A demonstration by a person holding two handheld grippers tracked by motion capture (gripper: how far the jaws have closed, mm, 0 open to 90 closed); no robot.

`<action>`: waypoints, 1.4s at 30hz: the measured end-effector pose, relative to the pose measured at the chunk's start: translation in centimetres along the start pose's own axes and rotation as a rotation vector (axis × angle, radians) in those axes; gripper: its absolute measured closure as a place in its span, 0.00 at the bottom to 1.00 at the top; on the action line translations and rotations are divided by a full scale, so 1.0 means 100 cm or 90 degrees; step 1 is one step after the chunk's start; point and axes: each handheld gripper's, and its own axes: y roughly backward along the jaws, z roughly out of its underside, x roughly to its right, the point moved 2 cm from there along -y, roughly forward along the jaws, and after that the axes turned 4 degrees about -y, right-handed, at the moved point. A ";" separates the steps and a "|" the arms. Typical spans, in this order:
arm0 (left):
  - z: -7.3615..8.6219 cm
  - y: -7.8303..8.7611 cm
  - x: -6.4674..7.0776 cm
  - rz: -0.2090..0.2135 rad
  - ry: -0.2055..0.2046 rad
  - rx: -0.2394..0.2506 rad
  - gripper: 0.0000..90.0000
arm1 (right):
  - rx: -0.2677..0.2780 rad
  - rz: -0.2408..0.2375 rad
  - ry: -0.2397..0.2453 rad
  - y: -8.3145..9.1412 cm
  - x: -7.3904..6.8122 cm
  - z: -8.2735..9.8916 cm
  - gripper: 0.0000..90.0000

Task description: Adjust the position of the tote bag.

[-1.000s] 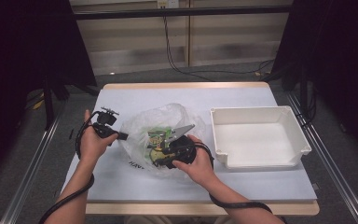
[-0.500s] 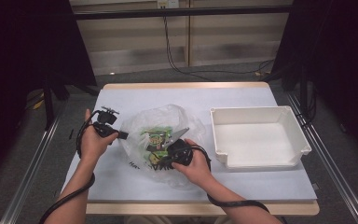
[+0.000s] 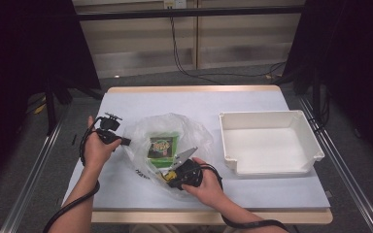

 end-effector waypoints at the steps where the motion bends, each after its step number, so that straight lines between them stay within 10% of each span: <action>1: 0.000 -0.001 0.001 0.001 0.008 0.004 1.00 | 0.002 -0.003 -0.001 0.001 0.000 0.001 1.00; 9: -0.001 0.002 0.003 0.016 0.028 0.028 0.99 | -0.002 0.006 -0.010 0.003 0.001 0.001 0.97; 18: -0.006 0.022 0.005 0.041 0.017 0.051 0.53 | 0.012 0.029 -0.025 0.011 0.006 -0.005 0.85; 26: -0.016 0.040 0.011 0.043 0.003 0.067 0.32 | 0.010 0.030 -0.025 0.011 0.007 -0.007 0.84; 42: -0.028 0.068 0.029 0.078 0.003 0.079 0.41 | 0.006 0.033 -0.020 0.013 0.008 -0.012 0.80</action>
